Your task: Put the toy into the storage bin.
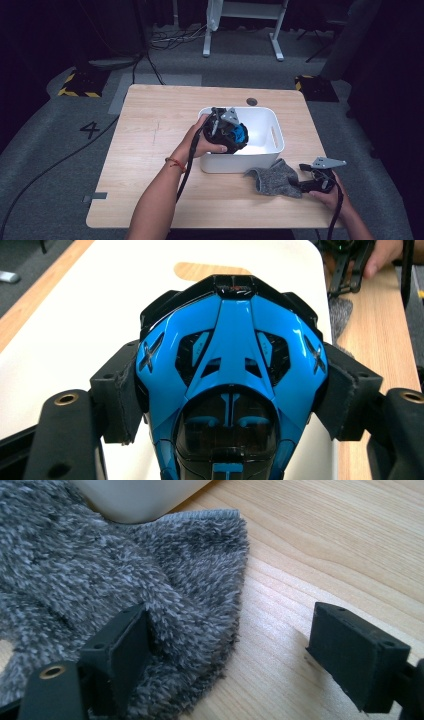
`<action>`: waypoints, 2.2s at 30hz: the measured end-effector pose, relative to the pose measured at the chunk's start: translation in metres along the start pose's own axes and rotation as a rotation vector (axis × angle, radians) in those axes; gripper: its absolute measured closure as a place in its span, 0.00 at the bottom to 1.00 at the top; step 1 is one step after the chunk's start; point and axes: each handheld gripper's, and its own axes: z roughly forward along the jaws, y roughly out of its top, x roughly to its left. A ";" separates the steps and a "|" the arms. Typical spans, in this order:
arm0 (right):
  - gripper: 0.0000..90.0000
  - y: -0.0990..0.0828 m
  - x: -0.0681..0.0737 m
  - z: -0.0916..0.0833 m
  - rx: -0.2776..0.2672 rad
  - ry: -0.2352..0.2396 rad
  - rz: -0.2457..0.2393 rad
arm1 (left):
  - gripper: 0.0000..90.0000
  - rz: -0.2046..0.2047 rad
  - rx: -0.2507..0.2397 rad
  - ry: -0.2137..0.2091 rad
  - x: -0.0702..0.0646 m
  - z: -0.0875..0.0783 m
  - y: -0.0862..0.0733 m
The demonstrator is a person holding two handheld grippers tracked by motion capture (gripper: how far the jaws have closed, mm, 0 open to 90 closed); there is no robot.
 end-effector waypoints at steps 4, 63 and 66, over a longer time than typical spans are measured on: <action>0.19 0.000 0.000 0.000 0.000 0.000 0.000 | 0.28 0.000 0.041 -0.010 0.000 0.003 0.002; 0.21 -0.001 0.000 -0.001 -0.004 0.006 -0.003 | 0.21 0.015 0.223 0.026 -0.001 0.030 0.022; 0.21 -0.001 0.000 0.000 -0.005 0.005 -0.002 | 0.21 0.014 0.215 0.025 -0.001 0.029 0.022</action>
